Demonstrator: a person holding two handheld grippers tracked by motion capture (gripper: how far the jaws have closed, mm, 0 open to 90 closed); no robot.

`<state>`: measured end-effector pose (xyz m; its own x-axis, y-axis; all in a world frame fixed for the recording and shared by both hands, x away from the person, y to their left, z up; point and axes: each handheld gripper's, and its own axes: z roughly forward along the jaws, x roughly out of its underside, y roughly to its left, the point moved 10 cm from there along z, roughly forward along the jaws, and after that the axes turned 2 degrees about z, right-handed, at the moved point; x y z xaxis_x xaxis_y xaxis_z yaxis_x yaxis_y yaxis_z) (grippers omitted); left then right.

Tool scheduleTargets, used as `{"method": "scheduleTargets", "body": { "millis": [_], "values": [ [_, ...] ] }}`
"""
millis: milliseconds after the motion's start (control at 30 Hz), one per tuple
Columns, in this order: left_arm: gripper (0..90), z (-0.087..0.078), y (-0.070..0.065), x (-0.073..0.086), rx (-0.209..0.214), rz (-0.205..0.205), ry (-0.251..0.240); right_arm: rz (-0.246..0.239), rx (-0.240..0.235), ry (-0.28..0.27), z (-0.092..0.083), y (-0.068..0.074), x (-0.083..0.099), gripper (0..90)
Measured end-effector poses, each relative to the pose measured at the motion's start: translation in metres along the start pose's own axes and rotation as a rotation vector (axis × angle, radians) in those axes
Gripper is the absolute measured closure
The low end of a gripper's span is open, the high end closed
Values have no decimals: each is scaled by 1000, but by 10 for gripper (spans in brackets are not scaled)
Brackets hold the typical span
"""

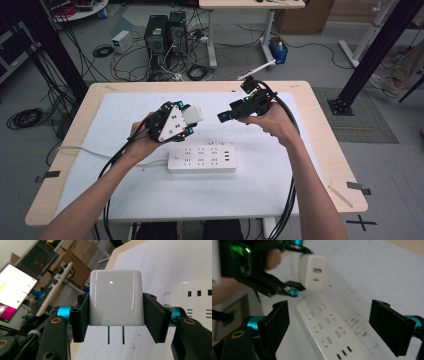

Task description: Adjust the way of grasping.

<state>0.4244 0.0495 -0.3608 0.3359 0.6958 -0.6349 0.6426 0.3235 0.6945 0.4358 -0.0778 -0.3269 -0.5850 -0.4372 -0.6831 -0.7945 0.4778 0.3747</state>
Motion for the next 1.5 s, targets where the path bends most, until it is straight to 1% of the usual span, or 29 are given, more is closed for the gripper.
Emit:
{"method": "scheduleTargets", "body": {
  "millis": [33, 67, 100, 133, 233, 300, 333, 400, 433, 467, 567, 600, 667, 733, 833, 867, 933, 1000, 1033, 1100, 1133, 1200, 1300, 1367, 1467, 1500],
  "values": [
    [425, 1, -2, -3, -10, 14, -5, 9, -32, -17, 1, 3, -1, 162],
    [425, 1, -4, -5, -16, 28, -13, 19, -52, -26, 3, 5, -1, 162],
    [425, 1, -4, -5, -16, 28, -13, 19, -52, -26, 3, 5, -1, 162],
    [425, 2, -6, -10, -28, 36, -27, 33, -78, -33, 6, 9, 0, 162],
    [425, -1, -8, -21, -52, 65, -63, 47, -109, -35, 11, 13, 1, 162],
    [425, -1, -9, -23, -59, 72, -70, 48, -118, -33, 13, 14, 1, 162],
    [425, -3, -10, -28, -69, 87, -86, 60, -138, -36, 16, 17, 2, 162],
    [425, -4, -11, -30, -71, 87, -90, 60, -142, -36, 16, 18, 2, 163],
    [425, -5, -11, -32, -77, 95, -94, 58, -146, -35, 19, 17, 3, 163],
    [425, -6, -12, -35, -75, 100, -106, 61, -156, -39, 20, 18, 2, 163],
    [425, -7, -13, -39, -82, 107, -118, 77, -191, -58, 21, 21, 0, 165],
    [425, -7, -13, -39, -75, 106, -119, 79, -201, -62, 22, 21, 0, 172],
    [425, -6, -13, -40, -76, 105, -122, 85, -208, -64, 23, 22, 0, 176],
    [425, -6, -14, -41, -71, 103, -128, 87, -224, -69, 24, 23, 0, 237],
    [425, -5, -15, -41, -65, 105, -127, 96, -251, -81, 26, 26, -1, 263],
    [425, -5, -15, -42, -63, 106, -127, 93, -263, -78, 27, 27, -1, 273],
    [425, -4, -16, -42, -60, 102, -132, 96, -269, -73, 30, 29, -1, 277],
    [425, -4, -16, -42, -59, 106, -131, 97, -270, -73, 30, 29, -2, 331],
    [425, -4, -16, -43, -57, 99, -137, 97, -270, -75, 31, 29, -2, 335],
    [425, -3, -16, -43, -59, 98, -138, 96, -272, -77, 31, 29, -2, 341],
    [425, -4, -15, -43, -60, 93, -138, 91, -278, -78, 31, 29, -2, 381],
    [425, -4, -14, -43, -61, 88, -142, 94, -278, -79, 32, 29, -2, 406],
    [425, -4, -14, -44, -60, 92, -143, 103, -280, -97, 32, 29, -4, 443],
    [425, -4, -14, -44, -64, 93, -142, 104, -290, -103, 32, 29, -4, 469],
    [425, -4, -14, -44, -64, 85, -144, 103, -296, -106, 33, 30, -3, 489],
    [425, -4, -13, -43, -70, 81, -138, 102, -293, -117, 33, 30, -3, 514]
  ]
}}
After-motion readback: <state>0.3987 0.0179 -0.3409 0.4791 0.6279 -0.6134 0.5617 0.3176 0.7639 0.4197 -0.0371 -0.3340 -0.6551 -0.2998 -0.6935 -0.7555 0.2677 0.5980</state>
